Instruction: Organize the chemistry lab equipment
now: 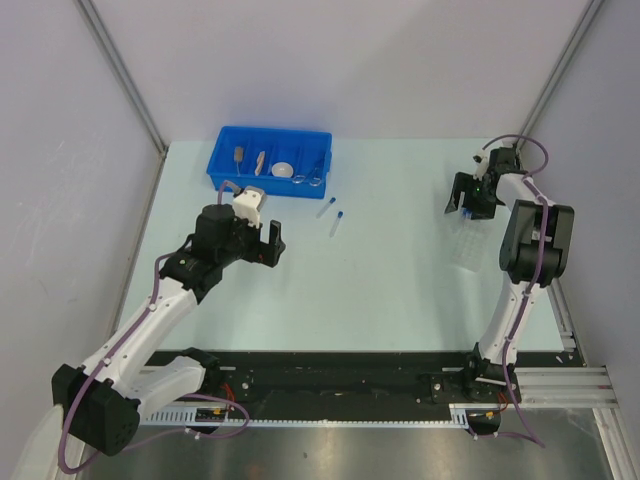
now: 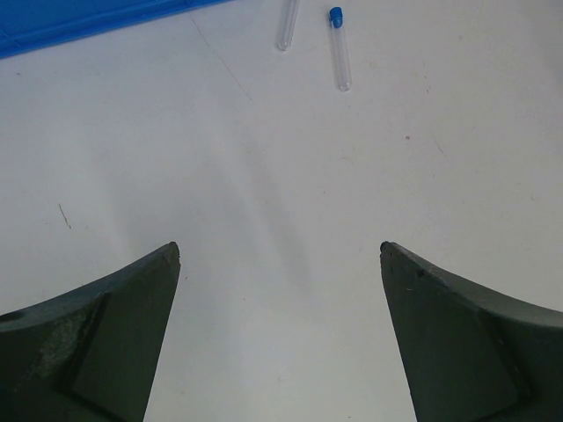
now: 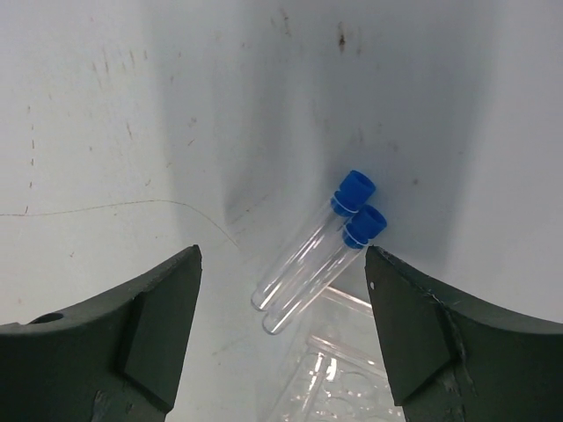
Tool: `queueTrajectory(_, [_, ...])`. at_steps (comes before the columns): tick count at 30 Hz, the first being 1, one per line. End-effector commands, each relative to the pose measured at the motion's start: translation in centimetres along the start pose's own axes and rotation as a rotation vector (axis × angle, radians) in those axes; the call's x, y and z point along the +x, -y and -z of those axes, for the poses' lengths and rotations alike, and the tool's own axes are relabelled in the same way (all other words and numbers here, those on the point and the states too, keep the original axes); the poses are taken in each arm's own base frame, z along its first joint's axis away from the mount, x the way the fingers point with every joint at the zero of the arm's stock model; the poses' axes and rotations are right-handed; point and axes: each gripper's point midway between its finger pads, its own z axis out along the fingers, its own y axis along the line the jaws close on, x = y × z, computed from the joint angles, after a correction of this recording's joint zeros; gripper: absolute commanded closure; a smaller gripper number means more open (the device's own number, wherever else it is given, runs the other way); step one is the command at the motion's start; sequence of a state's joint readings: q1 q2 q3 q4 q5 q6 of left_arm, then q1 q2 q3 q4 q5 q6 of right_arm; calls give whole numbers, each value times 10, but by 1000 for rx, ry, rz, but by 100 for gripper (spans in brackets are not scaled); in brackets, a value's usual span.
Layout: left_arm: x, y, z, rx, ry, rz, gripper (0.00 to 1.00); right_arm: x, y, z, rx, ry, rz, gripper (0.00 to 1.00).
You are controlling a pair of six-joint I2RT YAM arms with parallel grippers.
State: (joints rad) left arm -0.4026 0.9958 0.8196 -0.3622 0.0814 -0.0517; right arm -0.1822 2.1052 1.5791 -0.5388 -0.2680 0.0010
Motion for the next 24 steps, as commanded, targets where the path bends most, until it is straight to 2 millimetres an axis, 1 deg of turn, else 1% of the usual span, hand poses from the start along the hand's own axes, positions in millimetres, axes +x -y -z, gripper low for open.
queueTrajectory(1, [-5, -2, 3, -3, 18, -50, 0, -6, -13, -2, -11, -3, 7, 21])
queueTrajectory(8, [-5, -3, 2, -6, 17, -51, 0, -4, -31, -3, -35, -13, 37, 21])
queueTrajectory(17, [-4, -3, 2, -8, 16, -51, 0, -8, -53, -2, -54, -1, 92, 21])
queueTrajectory(18, [-4, -3, 2, -7, 14, -52, 0, -10, -53, -2, -51, 3, 120, 21])
queueTrajectory(22, [-3, -3, 2, -7, 14, -52, 0, -13, -58, 2, -62, 13, 137, 20])
queueTrajectory(24, [-3, -3, 2, -7, 12, -51, 0, -16, -57, 5, -62, 22, 141, 19])
